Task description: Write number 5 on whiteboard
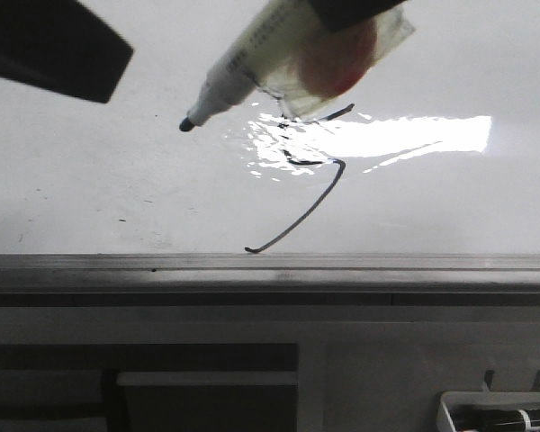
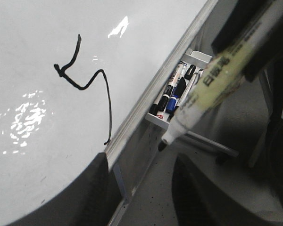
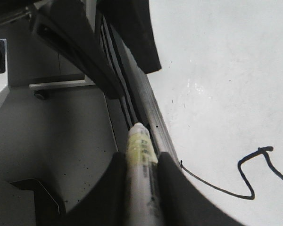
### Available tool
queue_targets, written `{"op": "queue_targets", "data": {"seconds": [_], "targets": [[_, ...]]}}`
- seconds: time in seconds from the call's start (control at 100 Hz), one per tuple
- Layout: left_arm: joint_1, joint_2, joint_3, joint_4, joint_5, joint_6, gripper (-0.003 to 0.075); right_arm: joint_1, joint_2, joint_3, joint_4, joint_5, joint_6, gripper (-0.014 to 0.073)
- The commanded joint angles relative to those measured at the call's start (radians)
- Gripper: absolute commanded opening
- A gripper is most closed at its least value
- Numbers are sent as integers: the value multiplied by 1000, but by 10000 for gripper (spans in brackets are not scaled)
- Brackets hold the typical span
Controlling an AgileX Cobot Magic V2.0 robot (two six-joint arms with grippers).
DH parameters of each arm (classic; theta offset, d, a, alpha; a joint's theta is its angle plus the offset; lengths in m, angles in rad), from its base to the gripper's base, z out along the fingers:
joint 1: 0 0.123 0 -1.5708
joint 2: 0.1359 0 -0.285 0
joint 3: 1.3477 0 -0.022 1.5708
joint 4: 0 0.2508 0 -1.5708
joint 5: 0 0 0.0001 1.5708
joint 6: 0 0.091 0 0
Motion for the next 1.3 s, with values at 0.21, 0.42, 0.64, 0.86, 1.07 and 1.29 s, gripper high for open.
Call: {"op": "queue_targets", "data": {"seconds": [0.21,0.42,0.64,0.86,1.07,1.29], "targets": [[-148,102,-107,-43,-39,205,279,0,-6,-26,-15,-66,-16,-62],[-164,150,-107,-45,-108,203,279,2,-6,-26,-15,-23,-17,-62],[-164,180,-107,-60,-130,203,278,22,-6,-26,-15,-8,-61,-62],[-164,189,-107,-61,-119,203,112,22,-6,-26,-15,-14,-61,-62],[-164,189,-107,-61,-119,203,-20,22,-6,-26,-2,-23,-61,-59],[-161,189,-89,-99,-158,144,-20,20,-10,-26,-2,-77,-52,363]]}}
